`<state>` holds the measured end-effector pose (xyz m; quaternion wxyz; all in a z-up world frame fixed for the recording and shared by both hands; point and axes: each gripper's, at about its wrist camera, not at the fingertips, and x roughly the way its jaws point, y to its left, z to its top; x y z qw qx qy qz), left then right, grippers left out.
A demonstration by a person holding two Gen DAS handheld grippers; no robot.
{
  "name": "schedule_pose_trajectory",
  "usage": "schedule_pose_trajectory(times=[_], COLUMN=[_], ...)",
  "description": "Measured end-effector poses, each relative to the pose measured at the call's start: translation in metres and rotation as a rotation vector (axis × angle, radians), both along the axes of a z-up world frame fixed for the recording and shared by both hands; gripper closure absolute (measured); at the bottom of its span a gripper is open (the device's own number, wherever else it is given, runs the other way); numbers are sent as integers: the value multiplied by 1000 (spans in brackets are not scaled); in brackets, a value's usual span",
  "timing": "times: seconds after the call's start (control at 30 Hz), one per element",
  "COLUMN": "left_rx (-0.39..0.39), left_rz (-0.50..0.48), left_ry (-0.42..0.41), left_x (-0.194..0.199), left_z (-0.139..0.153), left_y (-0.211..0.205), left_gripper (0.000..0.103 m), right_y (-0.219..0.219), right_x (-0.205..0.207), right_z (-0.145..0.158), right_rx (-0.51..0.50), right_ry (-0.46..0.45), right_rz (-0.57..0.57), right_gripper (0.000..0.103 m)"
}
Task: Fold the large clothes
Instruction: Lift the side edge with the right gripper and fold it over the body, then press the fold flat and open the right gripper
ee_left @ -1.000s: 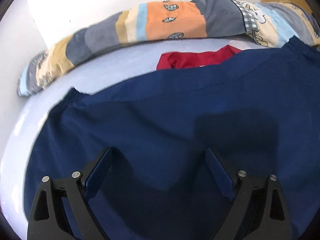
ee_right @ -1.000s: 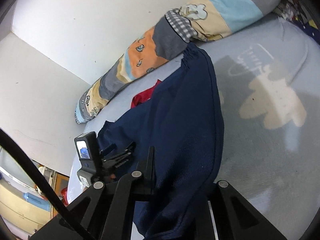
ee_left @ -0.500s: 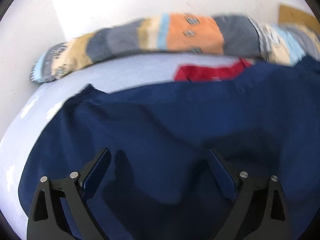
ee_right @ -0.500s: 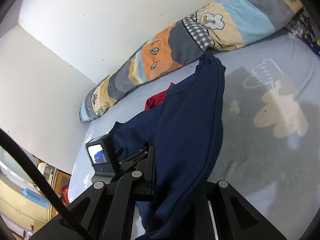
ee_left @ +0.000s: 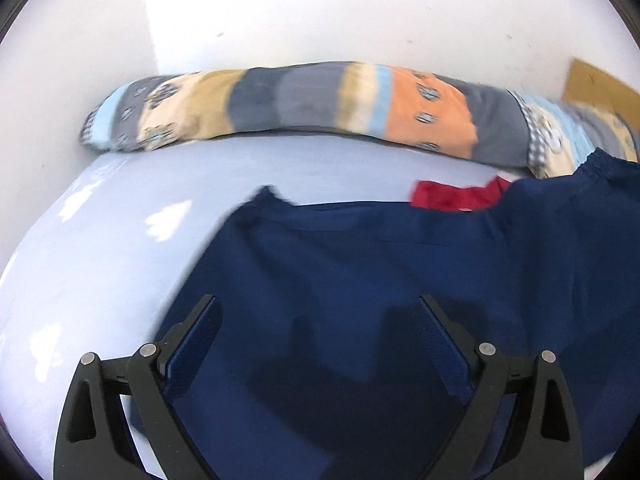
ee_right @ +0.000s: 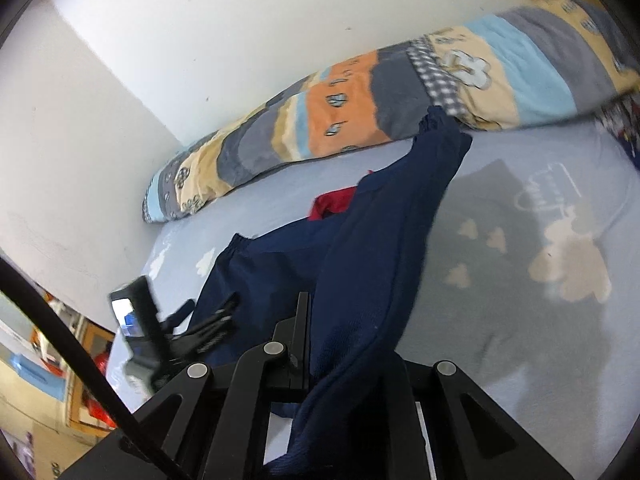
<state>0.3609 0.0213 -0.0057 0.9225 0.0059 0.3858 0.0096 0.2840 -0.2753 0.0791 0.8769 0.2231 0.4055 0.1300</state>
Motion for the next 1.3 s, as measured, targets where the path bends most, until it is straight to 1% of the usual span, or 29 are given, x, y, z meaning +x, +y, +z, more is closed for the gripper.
schedule_pose_trajectory(times=[0.07,0.13,0.23,0.27,0.3,0.33,0.37,0.43,0.5,0.53,0.6,0.63,0.73,0.8,0.87,0.97,1.1,1.3], left_rx=[-27,-64,-67,-82,-107,-154,-183,-203,-177,-165,-196,-222,-255,-254,-258,-269,-280,-273], left_rz=[26,60,168,203,234,267,283,312,334,342,345,352,369,371,368,371,372,381], left_ry=[28,66,69,66,63,54,45,28,17,22,41,55,66,66,66,74,81,67], left_x=[-6,-13,-29,-34,-39,-44,-47,-52,-57,-59,-60,-60,-60,-61,-60,-60,-58,-57], left_z=[1,-5,-7,-5,-1,4,8,15,17,16,11,9,5,6,6,4,1,4], left_y=[23,54,102,120,136,156,169,191,206,213,227,234,249,255,258,262,263,259], left_gripper=[7,7,7,8,8,8,8,8,8,8,8,8,8,8,8,8,8,8], right_y=[23,49,92,111,129,146,159,191,225,246,281,297,327,344,360,380,389,402], right_x=[6,12,21,26,31,36,39,49,61,66,76,81,87,85,81,76,83,76], right_z=[7,12,15,15,14,11,9,1,-11,-21,-41,-56,-90,-102,-104,-99,-116,-121], right_rx=[-25,-65,-117,-139,-154,-168,-178,-214,-267,-319,-420,-453,-503,-551,-601,-668,-668,-699], right_ry=[6,9,24,28,34,41,47,54,64,70,74,87,110,98,63,9,32,-4], right_rz=[14,29,50,60,66,74,79,81,83,81,82,74,63,52,49,52,67,106], right_gripper=[94,94,94,94,94,94,94,94,94,94,94,94,94,94,94,94,94,94])
